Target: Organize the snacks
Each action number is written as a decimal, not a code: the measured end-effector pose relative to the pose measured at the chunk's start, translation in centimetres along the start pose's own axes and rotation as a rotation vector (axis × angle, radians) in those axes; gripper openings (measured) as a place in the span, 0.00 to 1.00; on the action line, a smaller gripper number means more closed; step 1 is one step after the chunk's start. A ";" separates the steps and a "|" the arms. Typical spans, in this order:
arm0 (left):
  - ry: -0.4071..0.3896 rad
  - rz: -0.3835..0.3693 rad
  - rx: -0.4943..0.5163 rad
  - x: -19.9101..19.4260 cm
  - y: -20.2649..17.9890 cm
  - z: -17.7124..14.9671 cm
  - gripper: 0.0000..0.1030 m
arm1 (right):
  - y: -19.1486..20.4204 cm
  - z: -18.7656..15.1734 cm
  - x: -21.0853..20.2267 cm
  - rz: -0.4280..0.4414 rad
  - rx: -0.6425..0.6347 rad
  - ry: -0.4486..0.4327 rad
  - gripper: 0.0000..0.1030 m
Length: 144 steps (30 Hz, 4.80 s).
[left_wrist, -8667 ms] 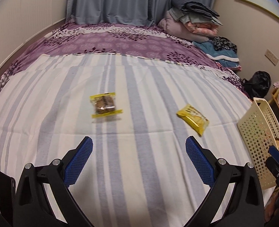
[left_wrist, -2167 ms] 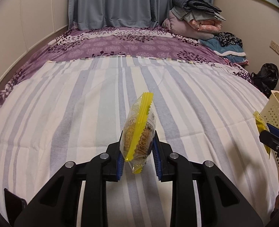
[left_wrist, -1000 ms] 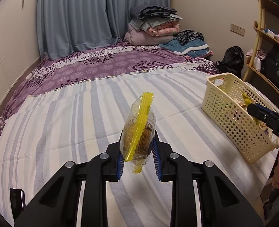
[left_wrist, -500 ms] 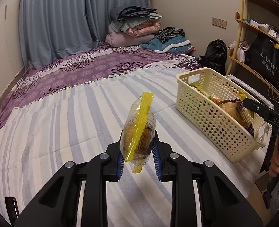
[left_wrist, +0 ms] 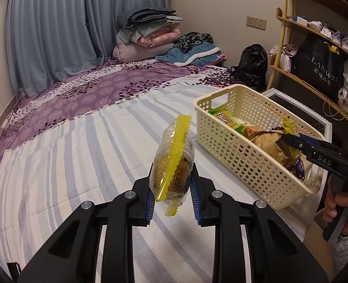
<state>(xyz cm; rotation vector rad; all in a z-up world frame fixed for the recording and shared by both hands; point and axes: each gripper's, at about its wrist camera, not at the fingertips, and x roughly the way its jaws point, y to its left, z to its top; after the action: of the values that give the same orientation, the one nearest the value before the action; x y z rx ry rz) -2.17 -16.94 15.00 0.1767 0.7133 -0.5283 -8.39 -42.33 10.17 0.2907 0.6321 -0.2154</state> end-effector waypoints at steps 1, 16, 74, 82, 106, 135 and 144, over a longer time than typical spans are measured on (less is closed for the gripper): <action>0.001 -0.006 0.001 0.1 -0.2 0.2 0.25 | -0.1 0.0 0.0 0.001 0.002 0.000 0.47; -0.010 -0.121 0.100 1.2 -6.4 3.3 0.25 | -2.0 0.2 -2.2 0.019 0.063 -0.067 0.59; 0.006 -0.118 0.166 1.2 -13.2 2.3 0.97 | -4.0 0.0 -6.1 -0.081 0.086 -0.128 0.91; -0.039 -0.045 0.150 -0.8 -12.0 2.1 0.97 | -2.2 -0.2 -7.1 -0.151 0.025 -0.108 0.95; -0.074 0.141 0.184 -4.3 -11.1 0.3 0.97 | 1.3 -2.2 -10.0 -0.259 -0.141 -0.086 0.95; -0.038 0.220 0.288 -0.2 -12.9 1.8 0.97 | -0.7 -2.7 -7.3 -0.262 -0.113 -0.038 0.95; -0.024 0.221 0.309 1.1 -13.4 2.3 0.97 | -1.0 -2.7 -6.2 -0.270 -0.110 -0.029 0.95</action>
<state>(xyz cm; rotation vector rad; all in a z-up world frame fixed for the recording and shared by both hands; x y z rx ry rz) -7.05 -29.56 16.25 0.5312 0.5772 -0.4261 -14.97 -41.68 11.66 0.0953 0.6510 -0.4412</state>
